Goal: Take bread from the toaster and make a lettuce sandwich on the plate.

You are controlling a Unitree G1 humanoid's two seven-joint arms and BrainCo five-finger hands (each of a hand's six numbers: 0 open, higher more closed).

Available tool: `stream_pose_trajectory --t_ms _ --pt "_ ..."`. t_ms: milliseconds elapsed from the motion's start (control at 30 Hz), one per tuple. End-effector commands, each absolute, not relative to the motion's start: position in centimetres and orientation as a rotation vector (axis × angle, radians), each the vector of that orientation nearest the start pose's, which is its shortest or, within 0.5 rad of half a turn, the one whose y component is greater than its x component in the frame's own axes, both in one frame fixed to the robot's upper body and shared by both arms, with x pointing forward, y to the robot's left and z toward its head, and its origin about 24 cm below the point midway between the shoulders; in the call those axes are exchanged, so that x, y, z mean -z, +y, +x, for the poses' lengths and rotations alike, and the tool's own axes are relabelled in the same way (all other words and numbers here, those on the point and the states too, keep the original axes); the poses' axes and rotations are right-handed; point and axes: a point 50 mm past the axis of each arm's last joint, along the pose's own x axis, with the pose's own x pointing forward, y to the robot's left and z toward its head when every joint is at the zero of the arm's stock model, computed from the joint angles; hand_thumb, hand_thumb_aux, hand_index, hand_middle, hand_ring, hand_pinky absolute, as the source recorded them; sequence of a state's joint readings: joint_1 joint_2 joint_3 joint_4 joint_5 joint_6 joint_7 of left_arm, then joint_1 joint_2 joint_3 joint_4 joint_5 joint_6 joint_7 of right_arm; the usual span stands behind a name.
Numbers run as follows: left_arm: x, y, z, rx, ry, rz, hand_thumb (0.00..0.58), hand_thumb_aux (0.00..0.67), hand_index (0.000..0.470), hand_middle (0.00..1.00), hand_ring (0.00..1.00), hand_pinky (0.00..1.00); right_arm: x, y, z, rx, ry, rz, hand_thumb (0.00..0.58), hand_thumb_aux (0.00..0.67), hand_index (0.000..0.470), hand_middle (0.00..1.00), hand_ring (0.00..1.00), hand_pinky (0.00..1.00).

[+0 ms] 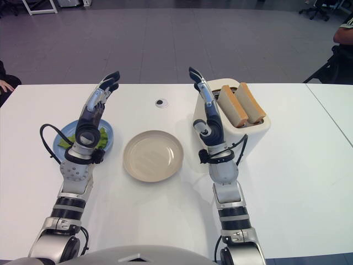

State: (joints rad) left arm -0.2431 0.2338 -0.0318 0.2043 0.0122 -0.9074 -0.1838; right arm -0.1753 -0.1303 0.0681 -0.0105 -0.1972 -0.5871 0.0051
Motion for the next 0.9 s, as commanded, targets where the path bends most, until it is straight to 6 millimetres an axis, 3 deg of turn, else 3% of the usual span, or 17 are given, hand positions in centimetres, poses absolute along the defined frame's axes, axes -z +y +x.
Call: stream_pose_trajectory --t_ms 33,533,633,800,900 --pt "-13.3 15.3 26.1 0.333 -0.914 0.317 0.0 0.0 0.0 0.0 0.0 0.0 -14.1 -13.0 26.0 -0.182 -0.788 -0.318 0.0 0.0 0.0 0.0 0.0 0.0" --pt "-13.2 15.5 26.1 0.331 -0.914 0.328 0.0 0.0 0.0 0.0 0.0 0.0 -14.1 -13.1 25.8 -0.174 -0.792 -0.321 0.0 0.0 0.0 0.0 0.0 0.0" --pt "-13.2 15.6 26.1 0.328 -0.914 0.331 0.0 0.0 0.0 0.0 0.0 0.0 -14.9 -13.7 25.3 -0.137 -0.828 -0.375 0.0 0.0 0.0 0.0 0.0 0.0" --pt "-13.3 16.5 26.4 0.294 -0.914 0.398 0.0 0.0 0.0 0.0 0.0 0.0 -17.4 -18.7 25.1 0.098 -0.877 -0.59 0.0 0.0 0.0 0.0 0.0 0.0" --pt "-13.4 17.0 26.5 0.278 -0.914 0.412 0.0 0.0 0.0 0.0 0.0 0.0 -18.6 -23.0 25.1 0.286 -0.801 -0.776 0.0 0.0 0.0 0.0 0.0 0.0"
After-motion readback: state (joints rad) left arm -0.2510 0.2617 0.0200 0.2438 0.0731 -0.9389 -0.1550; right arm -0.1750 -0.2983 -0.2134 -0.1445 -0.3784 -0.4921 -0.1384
